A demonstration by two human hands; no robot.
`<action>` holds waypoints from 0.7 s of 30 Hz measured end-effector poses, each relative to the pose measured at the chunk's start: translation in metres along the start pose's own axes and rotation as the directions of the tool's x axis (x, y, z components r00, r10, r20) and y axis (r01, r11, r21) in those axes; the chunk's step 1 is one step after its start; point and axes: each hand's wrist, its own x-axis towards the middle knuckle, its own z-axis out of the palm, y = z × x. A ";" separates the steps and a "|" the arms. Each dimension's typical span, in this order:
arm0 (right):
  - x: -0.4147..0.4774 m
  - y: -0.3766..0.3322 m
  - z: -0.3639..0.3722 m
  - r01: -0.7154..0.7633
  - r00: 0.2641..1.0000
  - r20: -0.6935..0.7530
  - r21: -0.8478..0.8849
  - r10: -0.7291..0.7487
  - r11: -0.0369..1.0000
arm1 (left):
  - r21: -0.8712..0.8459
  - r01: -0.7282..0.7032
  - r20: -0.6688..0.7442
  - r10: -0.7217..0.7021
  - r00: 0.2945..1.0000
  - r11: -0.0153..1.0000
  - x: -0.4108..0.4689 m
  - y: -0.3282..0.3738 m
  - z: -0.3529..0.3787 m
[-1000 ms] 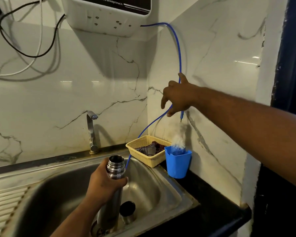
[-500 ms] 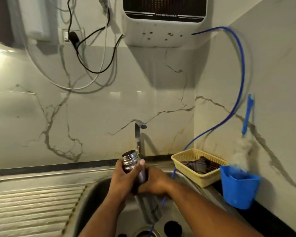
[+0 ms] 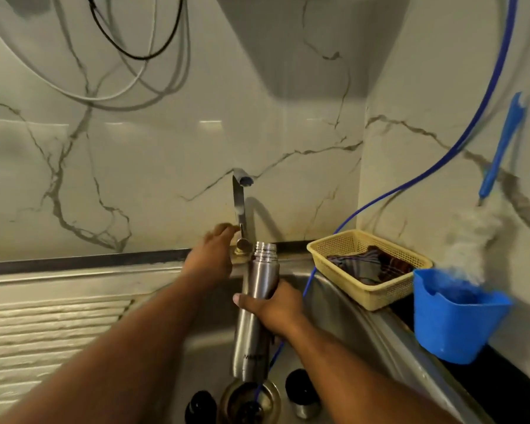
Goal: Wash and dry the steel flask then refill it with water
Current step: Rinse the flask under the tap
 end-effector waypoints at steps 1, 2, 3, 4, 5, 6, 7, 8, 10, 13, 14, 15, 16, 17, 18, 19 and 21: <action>0.002 0.000 -0.001 -0.010 1.000 0.005 0.007 0.010 1.000 | 0.146 -0.034 0.048 0.027 0.998 0.989 0.009 -0.003 0.004; 0.004 0.001 -0.002 -0.024 1.000 0.016 0.011 0.023 1.000 | 0.275 -0.072 0.095 0.048 0.994 0.959 0.016 -0.006 0.010; 0.006 0.002 -0.002 -0.036 0.999 0.024 0.016 0.036 0.999 | 0.370 -0.096 0.133 0.050 0.990 0.924 0.021 -0.007 0.016; 0.007 0.003 -0.002 -0.042 0.999 0.030 0.024 0.041 0.999 | 0.430 -0.104 0.150 0.042 0.988 0.897 0.025 -0.008 0.020; 0.009 0.003 -0.001 -0.047 0.998 0.038 0.030 0.045 0.998 | 0.473 -0.100 0.156 0.029 0.987 0.875 0.028 -0.008 0.025; 0.009 0.003 0.001 -0.054 0.998 0.047 0.038 0.052 0.998 | 0.510 -0.096 0.152 0.020 0.988 0.855 0.030 -0.007 0.028; 0.010 0.002 0.004 -0.065 0.997 0.055 0.048 0.062 0.997 | 0.542 -0.090 0.143 0.014 0.990 0.835 0.031 -0.006 0.031; 0.009 0.001 0.006 -0.076 0.996 0.061 0.065 0.072 0.995 | 0.570 -0.084 0.129 0.012 0.992 0.818 0.032 -0.005 0.034; 0.010 -0.001 0.008 -0.105 0.993 0.069 0.095 0.099 0.990 | 0.598 -0.066 0.100 0.007 0.995 0.799 0.033 -0.002 0.037; 0.008 -0.003 0.007 -0.147 0.987 0.086 0.119 0.137 0.982 | 0.600 -0.045 0.081 -0.004 0.997 0.799 0.031 0.002 0.037; 0.008 -0.003 0.007 -0.156 0.985 0.090 0.121 0.145 0.980 | 0.598 -0.041 0.084 -0.012 0.996 0.801 0.031 0.003 0.036; 0.007 -0.004 0.007 -0.161 0.984 0.092 0.117 0.150 0.980 | 0.594 -0.036 0.086 -0.019 0.996 0.804 0.030 0.004 0.034; 0.006 -0.005 0.007 -0.162 0.984 0.093 0.111 0.152 0.981 | 0.589 -0.032 0.087 -0.024 0.996 0.808 0.029 0.005 0.033; 0.005 -0.005 0.007 -0.160 0.984 0.096 0.106 0.150 0.981 | 0.583 -0.029 0.087 -0.027 0.996 0.812 0.028 0.006 0.031; 0.005 -0.006 0.007 -0.159 0.984 0.100 0.101 0.149 0.982 | 0.579 -0.027 0.086 -0.028 0.996 0.815 0.028 0.006 0.030; 0.005 -0.006 0.008 -0.160 0.983 0.105 0.097 0.150 0.982 | 0.575 -0.023 0.083 -0.031 0.996 0.818 0.027 0.006 0.030; 0.004 -0.007 0.008 -0.164 0.982 0.108 0.100 0.153 0.981 | 0.567 -0.009 0.071 -0.038 0.997 0.824 0.025 0.004 0.030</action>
